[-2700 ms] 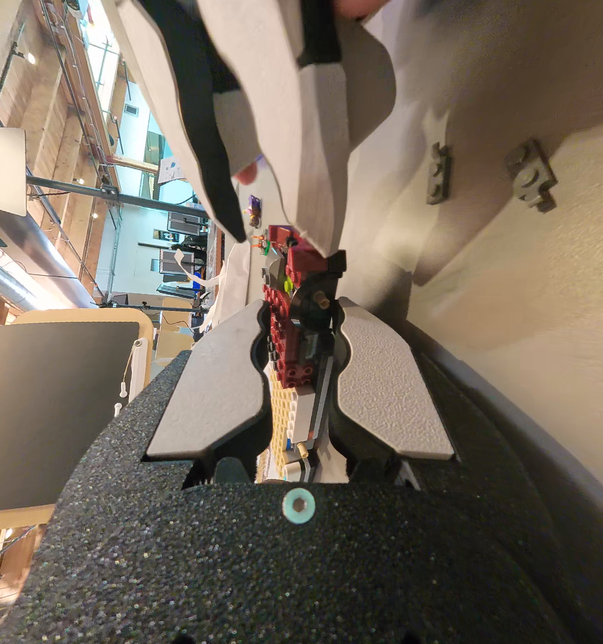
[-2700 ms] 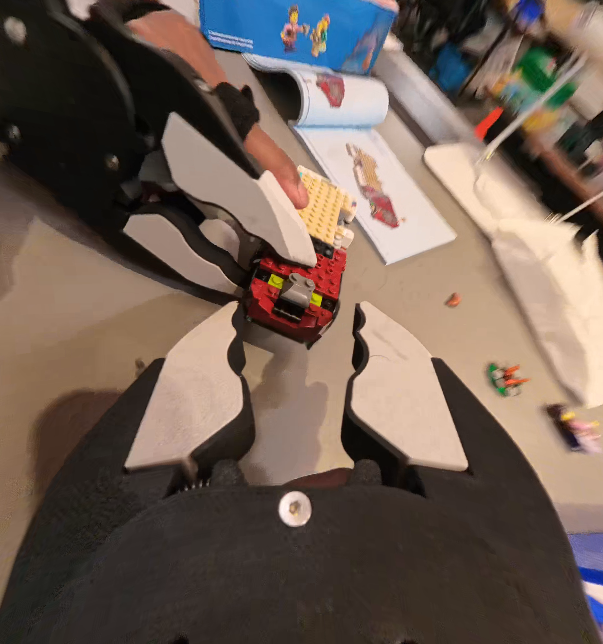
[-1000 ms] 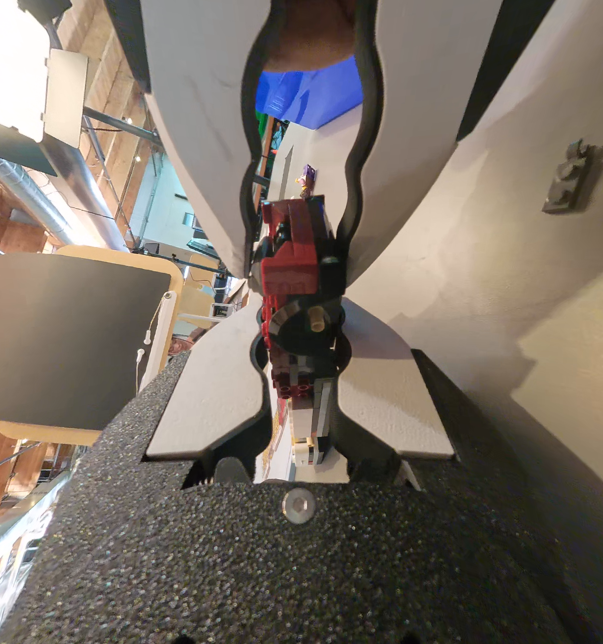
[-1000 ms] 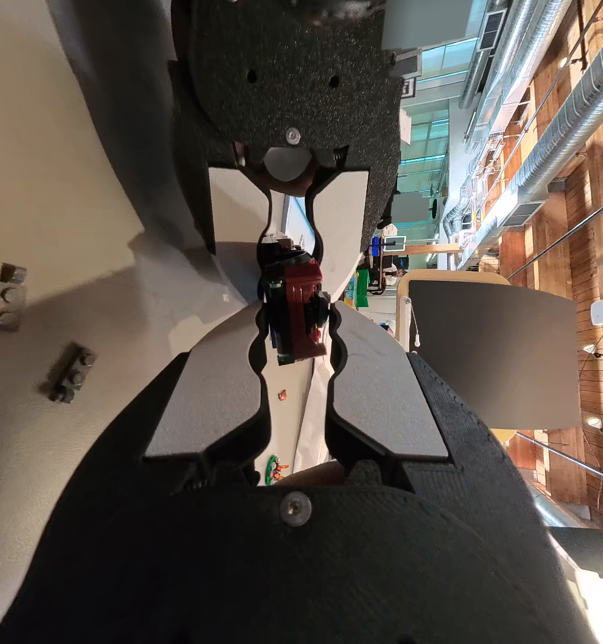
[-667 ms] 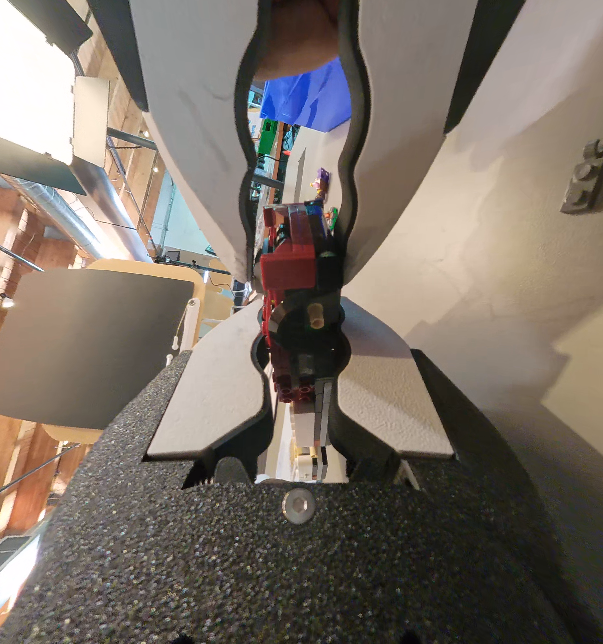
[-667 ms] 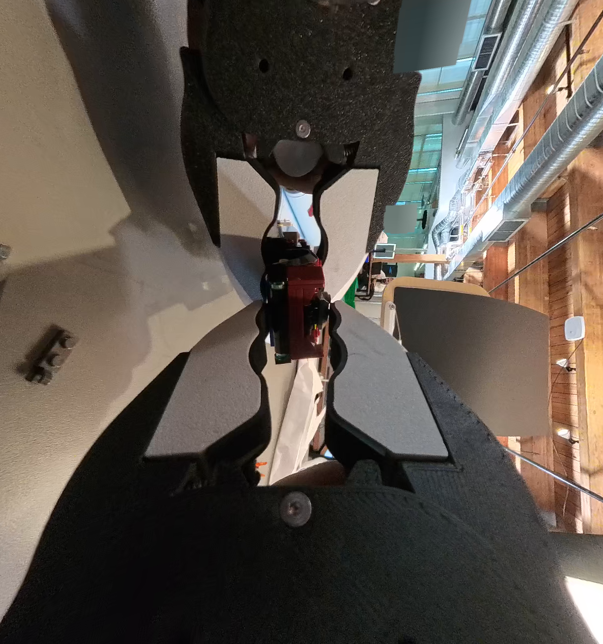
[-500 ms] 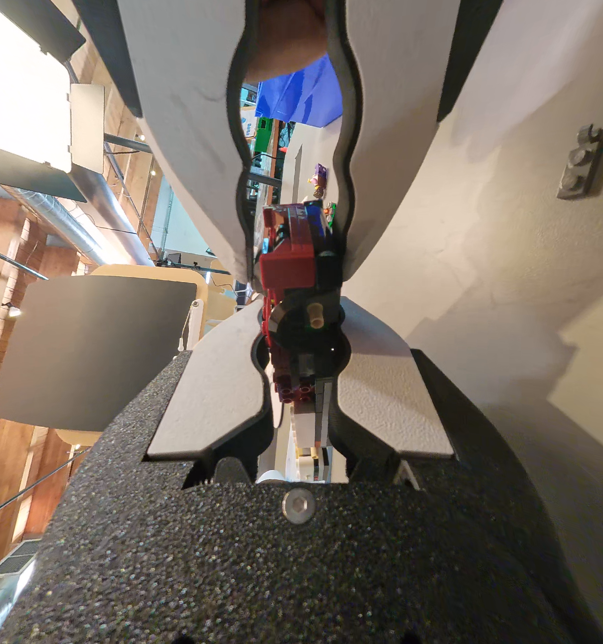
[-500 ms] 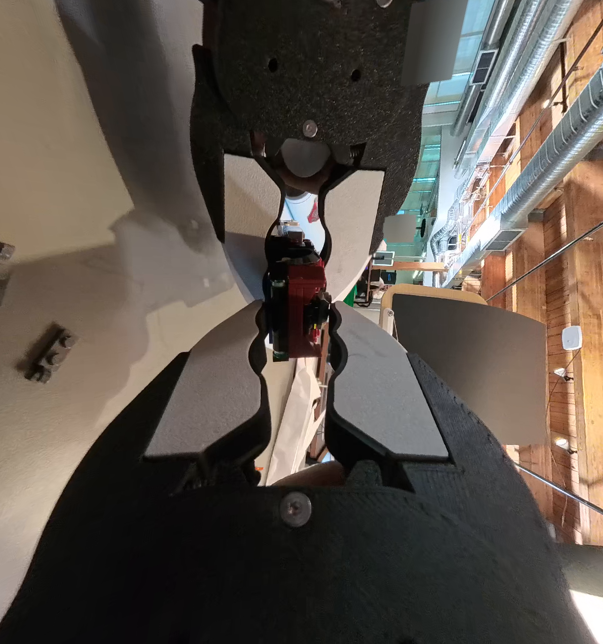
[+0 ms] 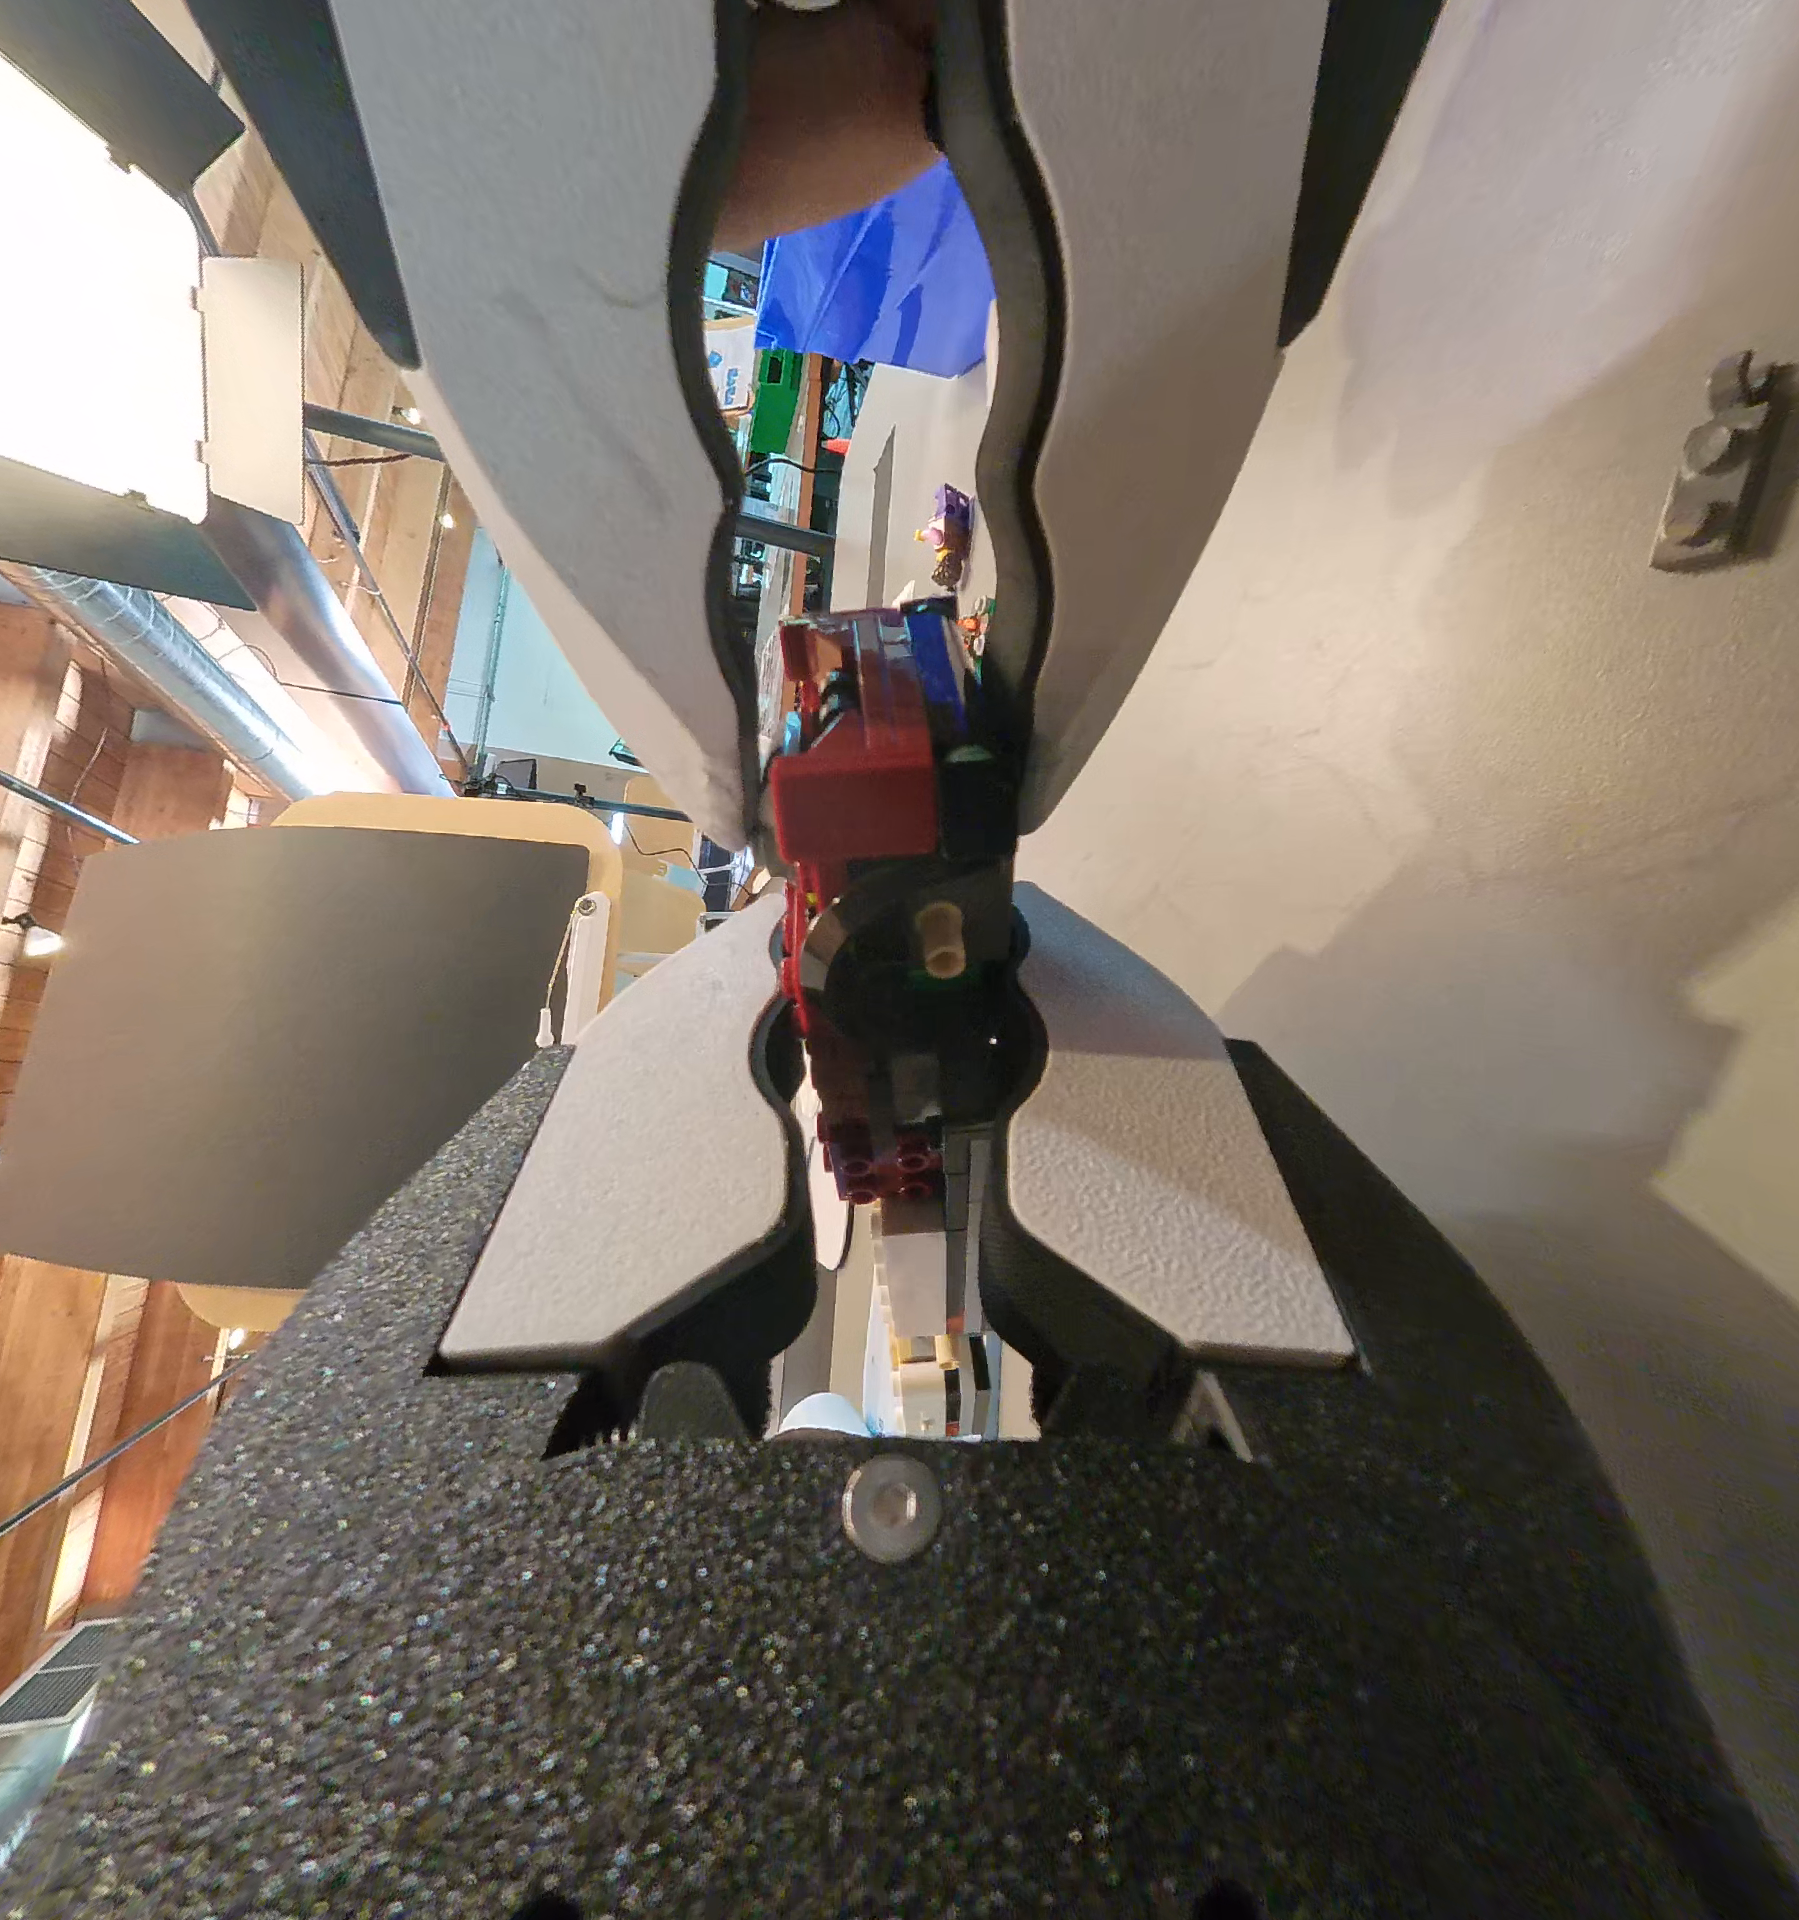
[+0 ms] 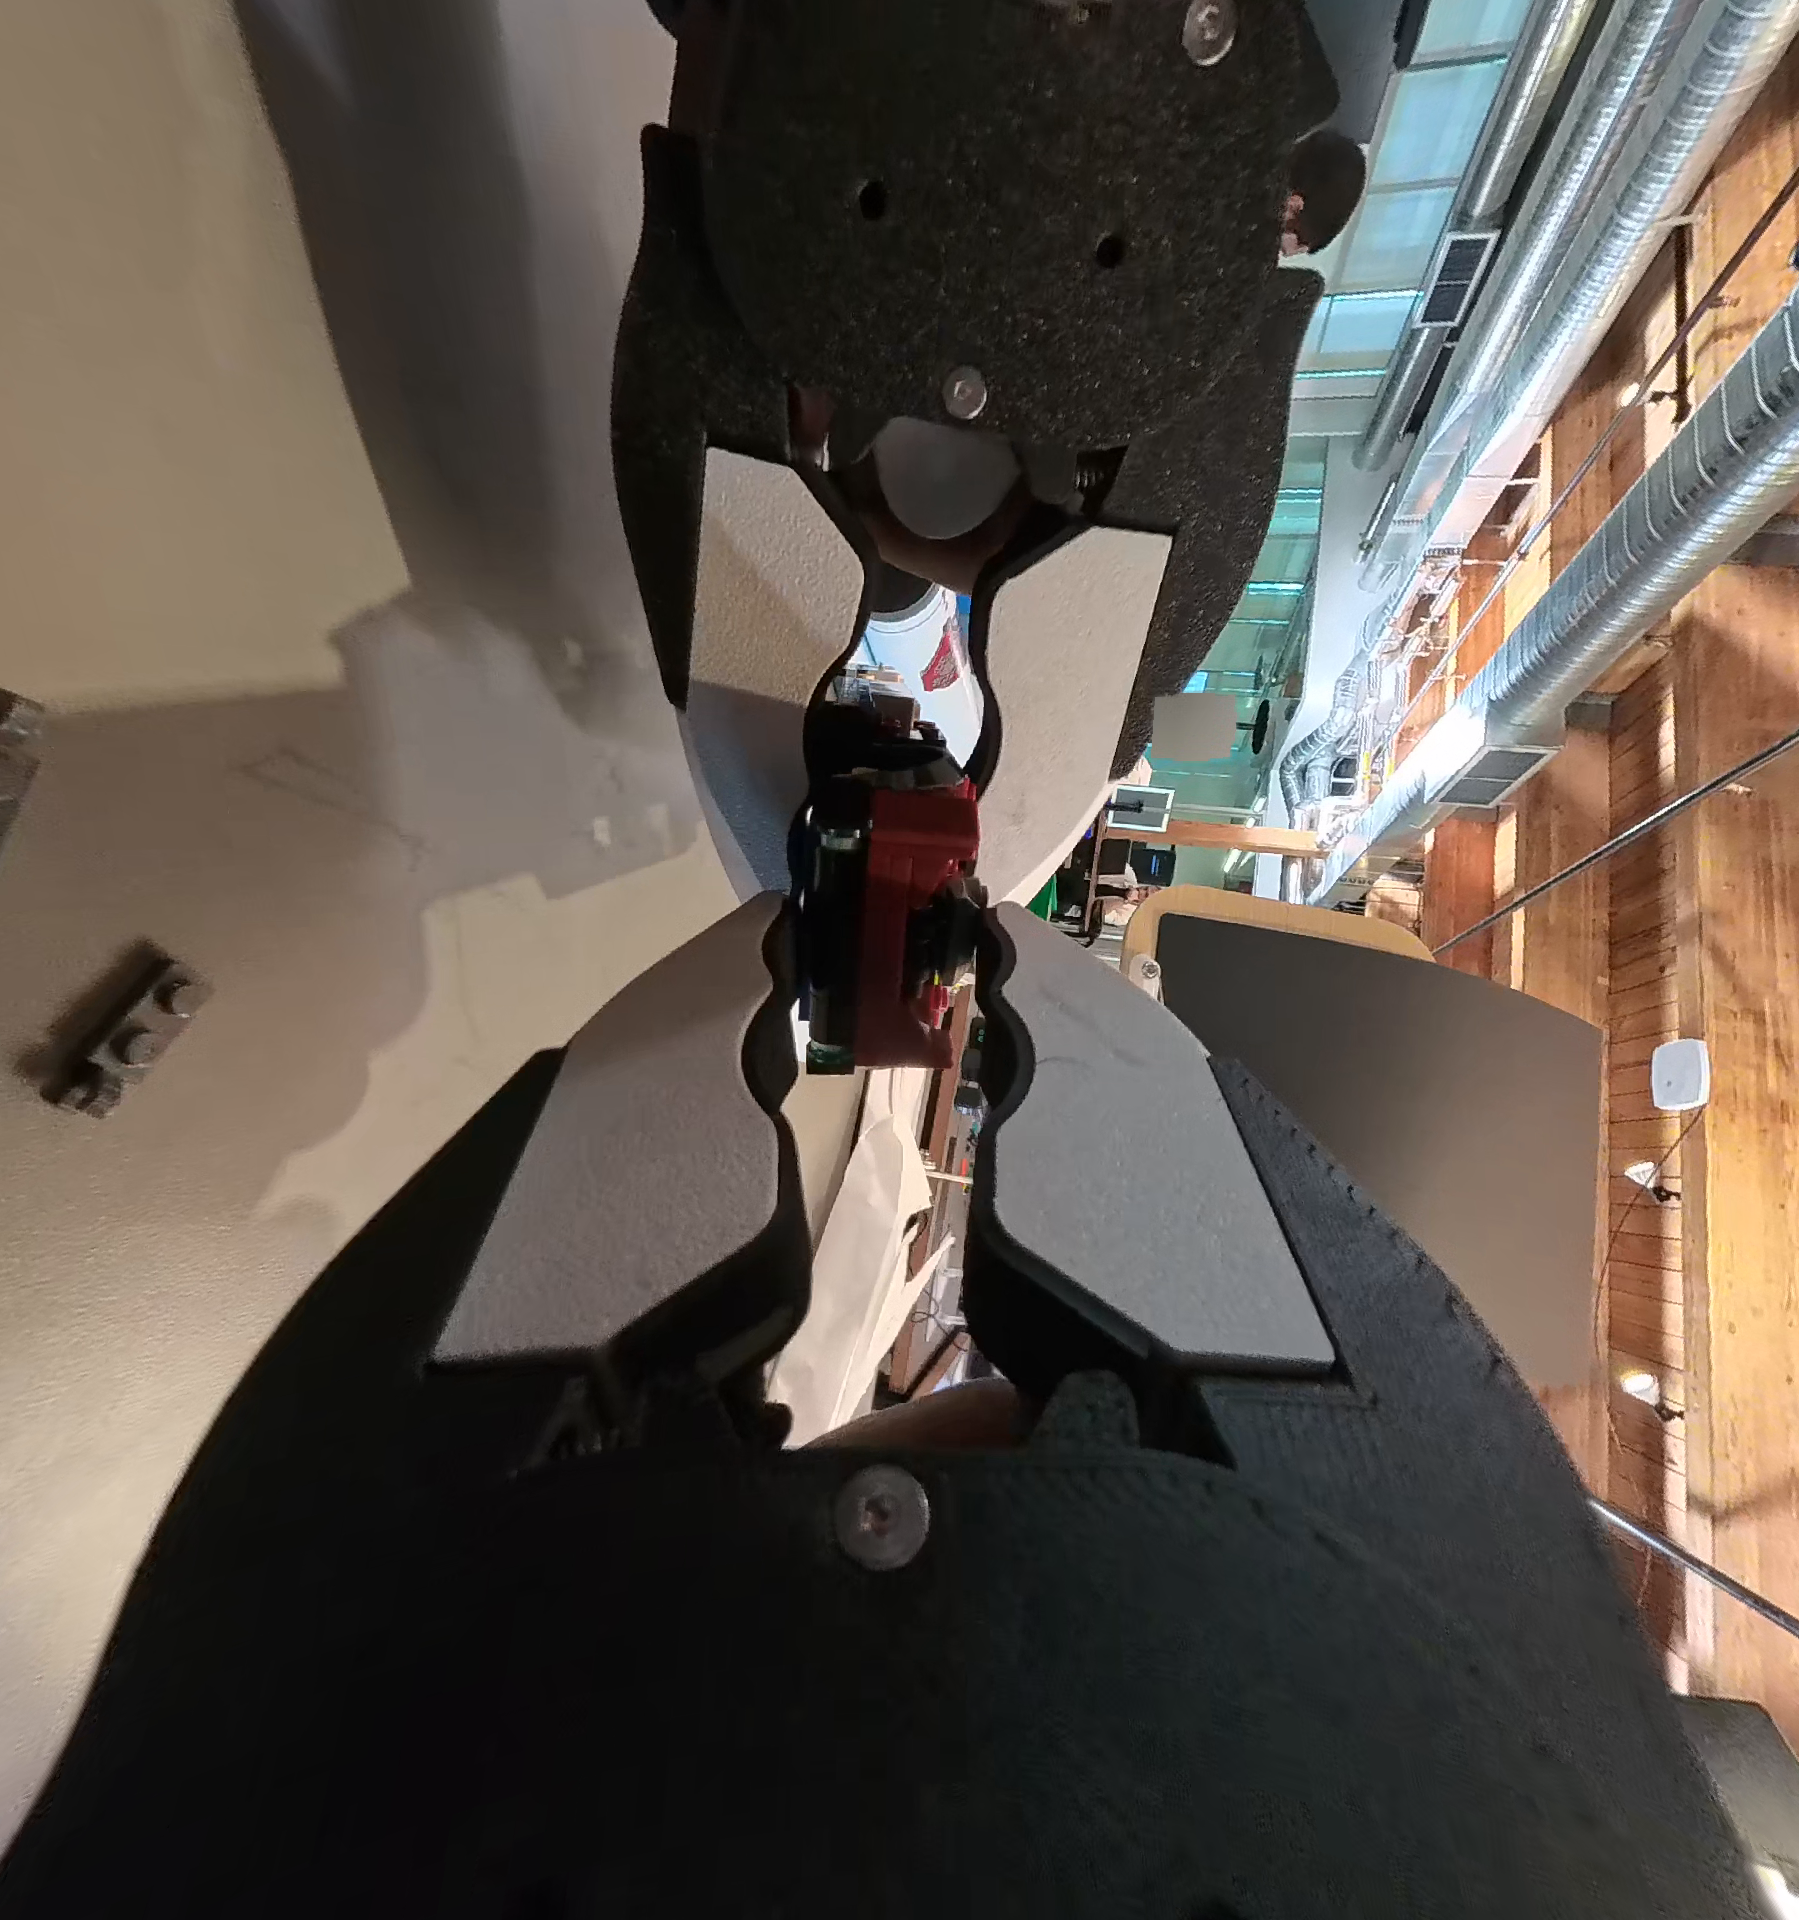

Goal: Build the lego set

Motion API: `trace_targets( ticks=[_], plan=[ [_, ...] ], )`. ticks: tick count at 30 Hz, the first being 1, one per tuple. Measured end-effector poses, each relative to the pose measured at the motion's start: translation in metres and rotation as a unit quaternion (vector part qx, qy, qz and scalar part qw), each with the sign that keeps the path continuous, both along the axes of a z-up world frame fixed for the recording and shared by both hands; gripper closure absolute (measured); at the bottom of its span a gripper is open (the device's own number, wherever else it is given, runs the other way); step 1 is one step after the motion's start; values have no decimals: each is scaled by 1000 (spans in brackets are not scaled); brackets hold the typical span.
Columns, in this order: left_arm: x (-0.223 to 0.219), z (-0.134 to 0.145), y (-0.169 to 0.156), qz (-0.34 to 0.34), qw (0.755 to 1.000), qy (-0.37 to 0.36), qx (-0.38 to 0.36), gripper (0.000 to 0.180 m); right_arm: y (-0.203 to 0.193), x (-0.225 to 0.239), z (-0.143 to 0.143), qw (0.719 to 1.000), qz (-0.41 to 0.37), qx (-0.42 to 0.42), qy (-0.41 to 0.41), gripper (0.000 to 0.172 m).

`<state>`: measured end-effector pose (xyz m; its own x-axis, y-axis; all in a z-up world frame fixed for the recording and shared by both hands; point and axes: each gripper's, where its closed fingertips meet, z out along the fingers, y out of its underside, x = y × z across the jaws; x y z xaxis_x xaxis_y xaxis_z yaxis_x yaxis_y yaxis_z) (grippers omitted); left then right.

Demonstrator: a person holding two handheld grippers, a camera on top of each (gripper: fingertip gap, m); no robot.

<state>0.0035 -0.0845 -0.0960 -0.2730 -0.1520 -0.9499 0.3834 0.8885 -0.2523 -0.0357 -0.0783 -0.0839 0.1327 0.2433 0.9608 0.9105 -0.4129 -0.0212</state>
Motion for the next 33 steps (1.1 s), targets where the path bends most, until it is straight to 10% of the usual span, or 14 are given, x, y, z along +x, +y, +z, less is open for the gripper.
trace_targets(
  ticks=[20, 33],
  plan=[
    [3, 0, 4, -1, 1000, 5, -20, 147, -4, 4, 5, 997, -23, 35, 59, 117],
    [4, -1, 5, 7, 1000, 6, -11, 147, -1, -2, 2, 999, 1, 22, 32, 142]
  ],
)
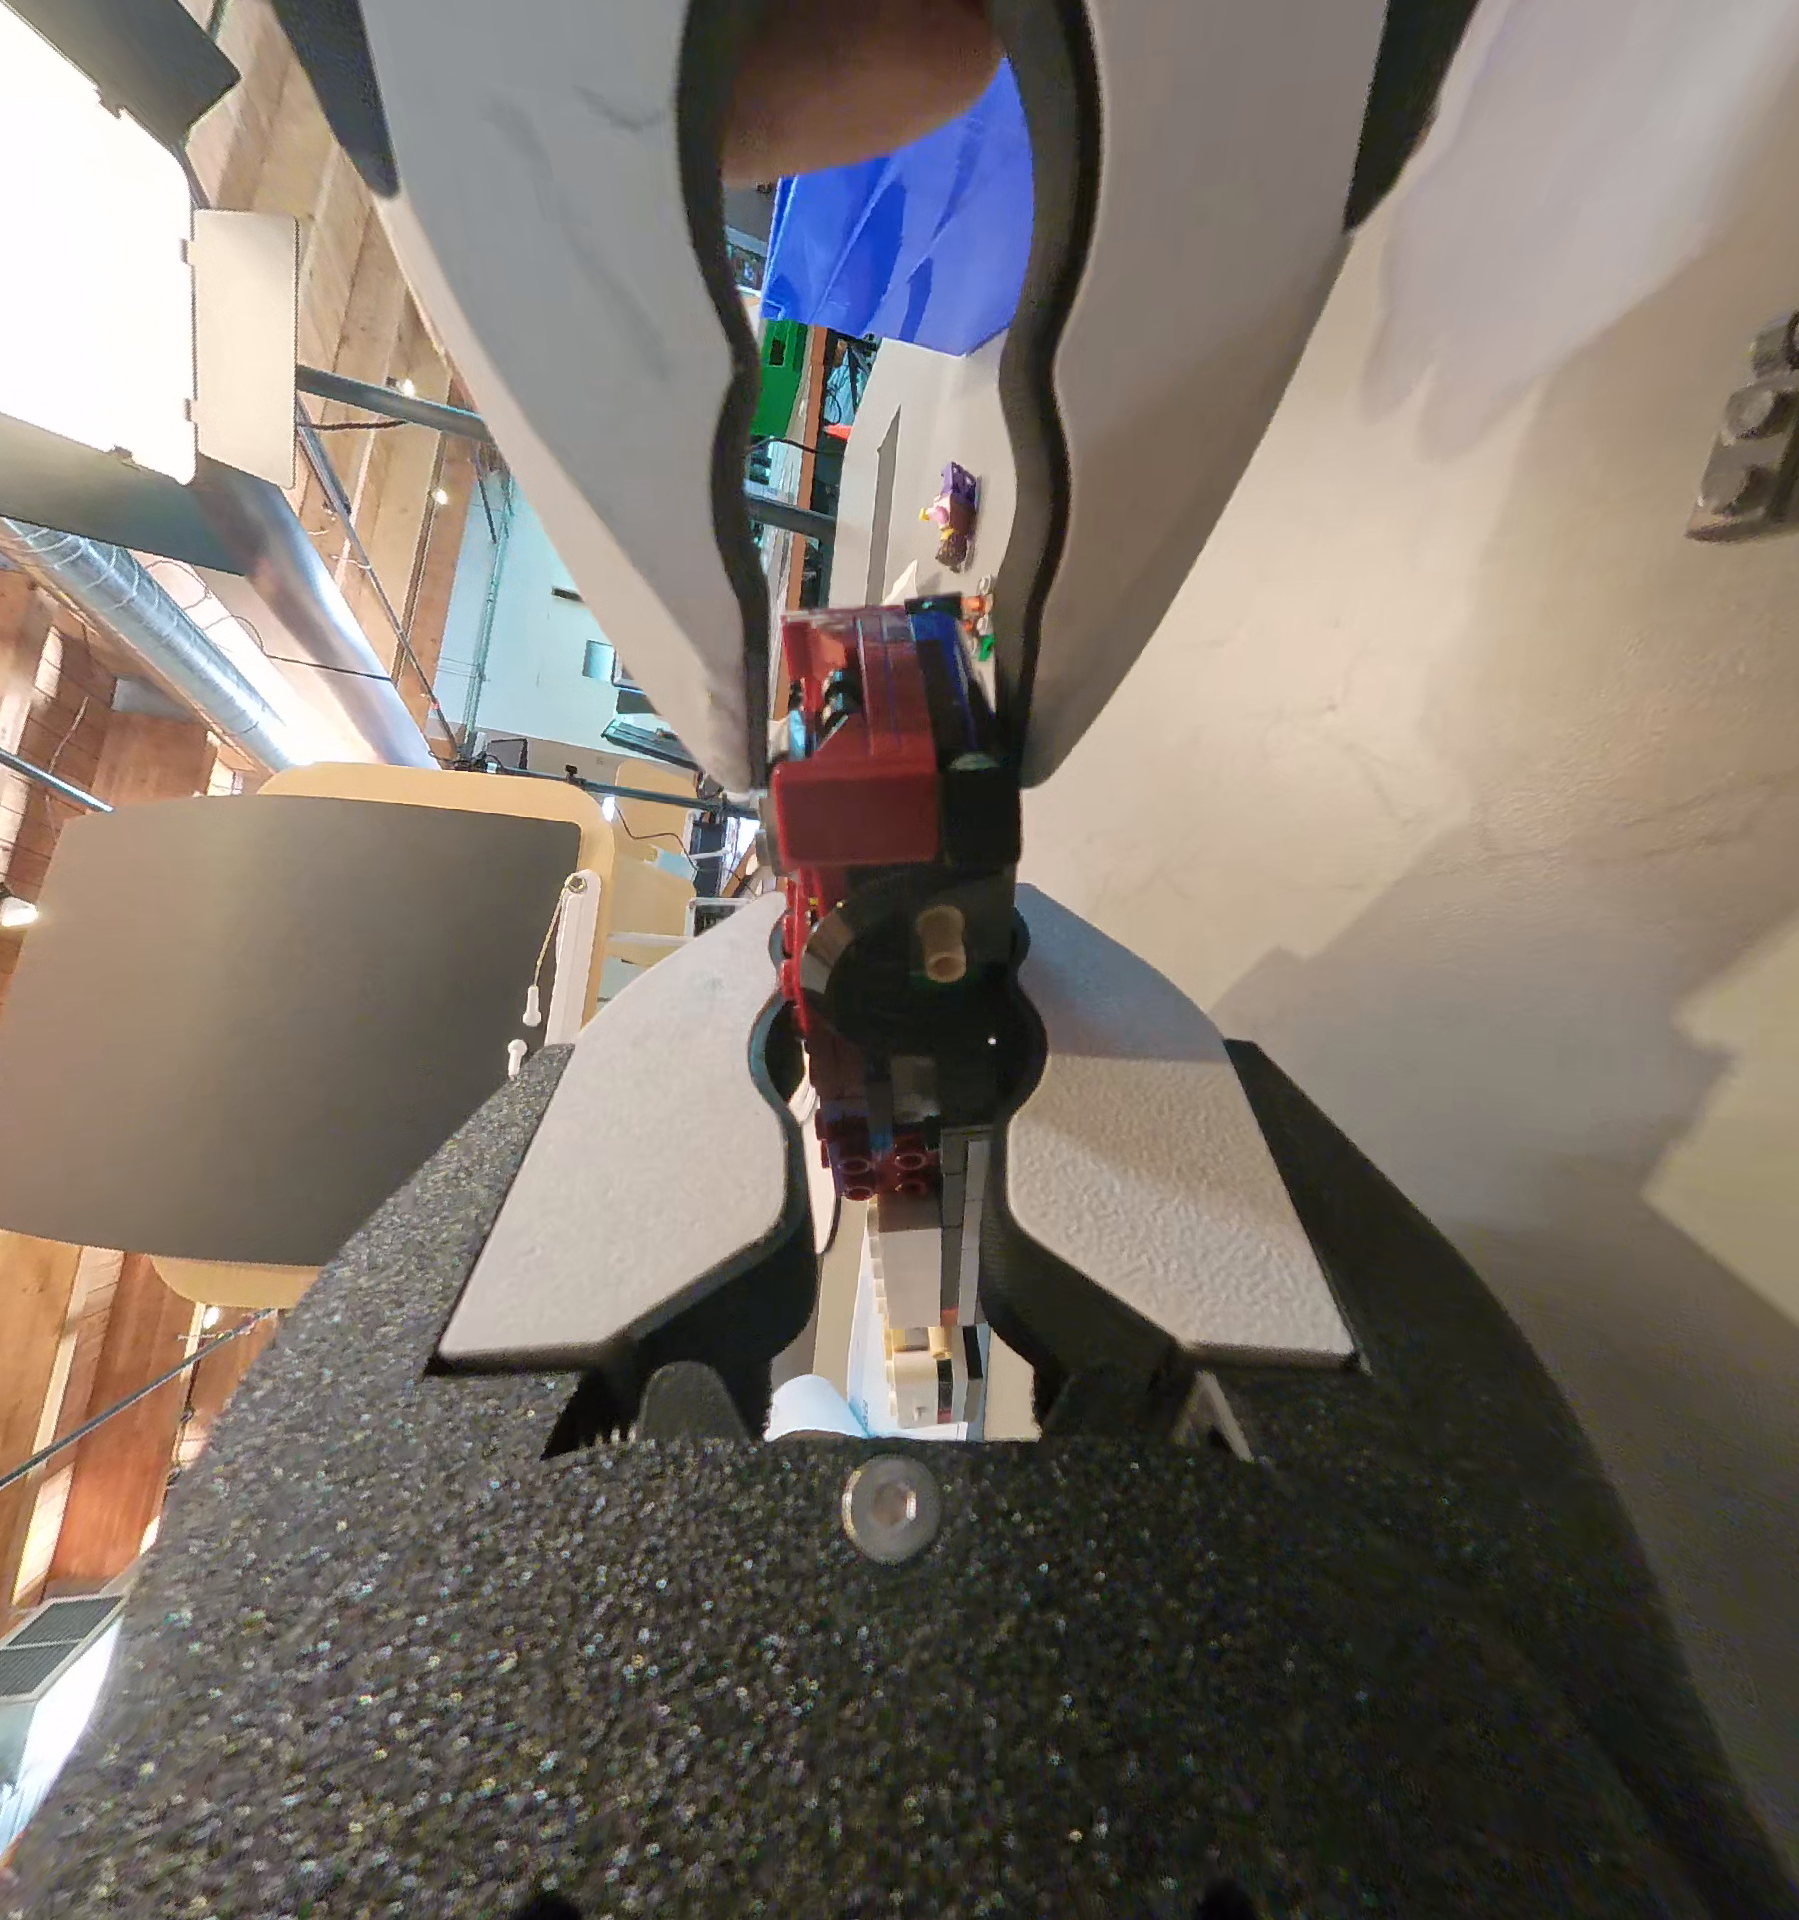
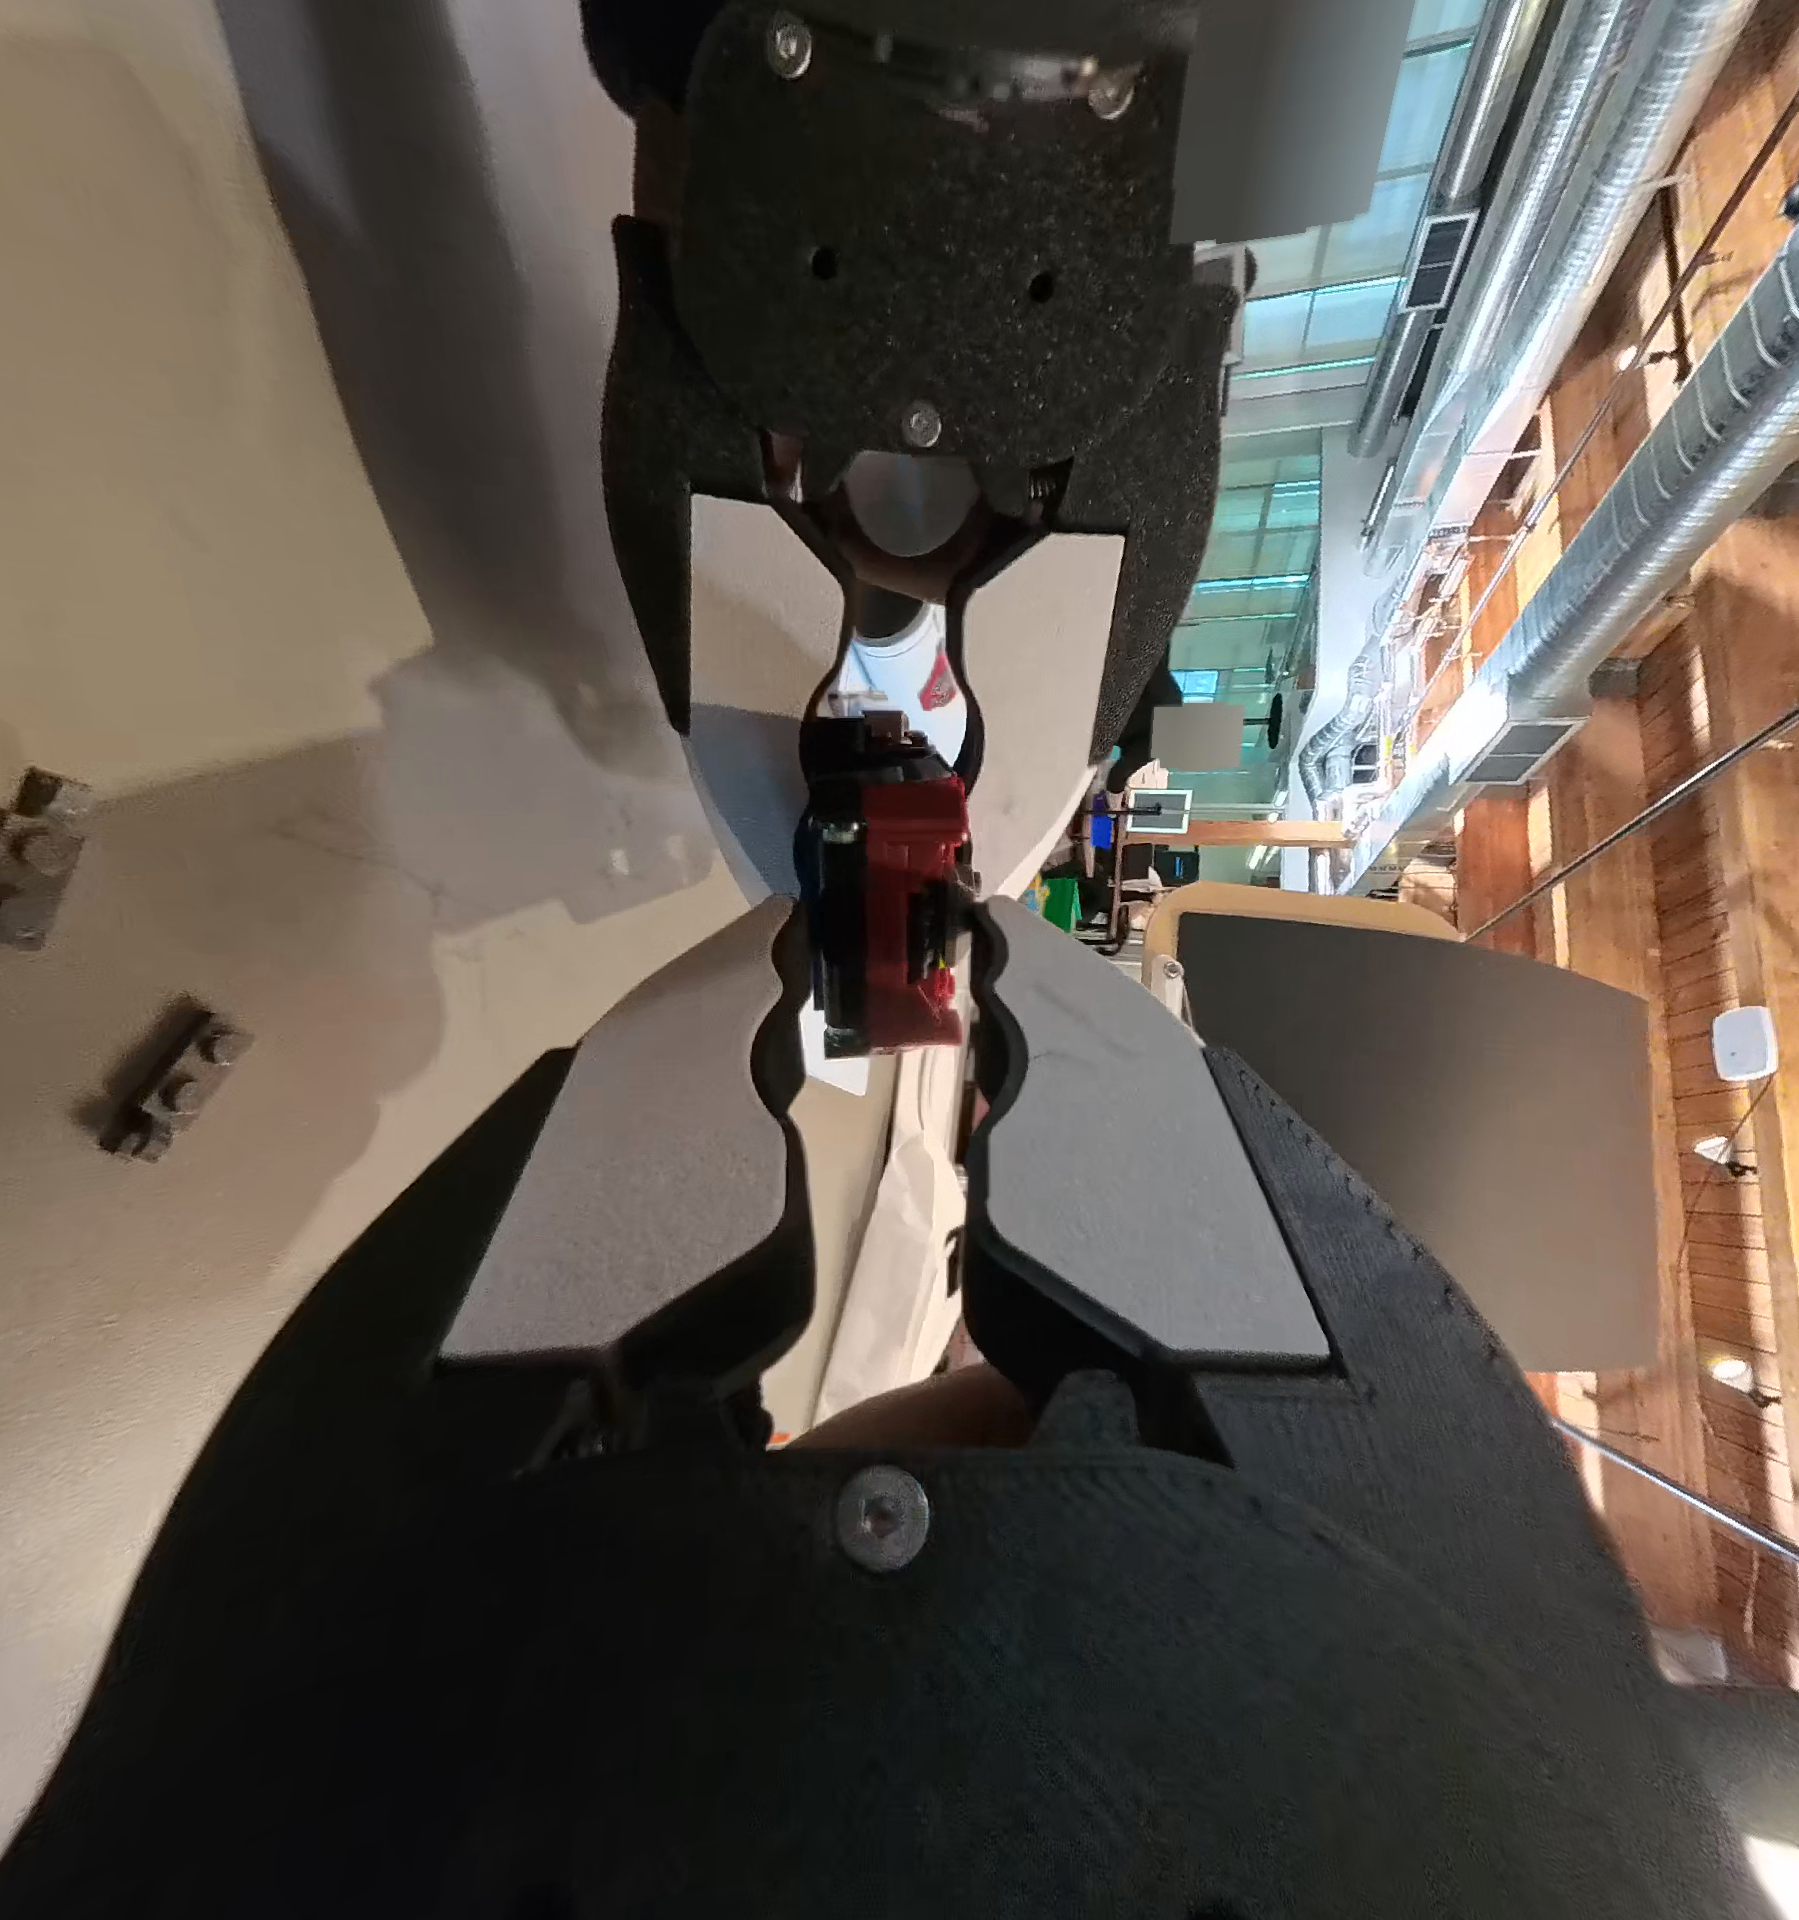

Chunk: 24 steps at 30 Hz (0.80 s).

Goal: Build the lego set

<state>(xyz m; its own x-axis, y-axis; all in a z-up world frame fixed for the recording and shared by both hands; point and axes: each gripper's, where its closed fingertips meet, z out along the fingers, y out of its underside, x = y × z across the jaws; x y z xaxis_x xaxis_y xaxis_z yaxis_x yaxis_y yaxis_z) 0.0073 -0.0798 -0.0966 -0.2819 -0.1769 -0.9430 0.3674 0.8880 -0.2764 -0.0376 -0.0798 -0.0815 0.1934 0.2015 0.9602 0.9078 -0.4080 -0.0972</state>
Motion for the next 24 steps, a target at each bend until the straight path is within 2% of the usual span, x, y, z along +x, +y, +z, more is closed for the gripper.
trace_targets(
  ticks=[4, 24],
  plan=[
    [0, 0, 1, 1, 1000, 7, -3, 147, 2, 1, 0, 1000, -1, 7, -18, 142],
    [-1, 0, -2, -4, 1000, 14, 0, 147, 1, -2, -1, 1000, 12, -10, -3, 144]
  ],
)
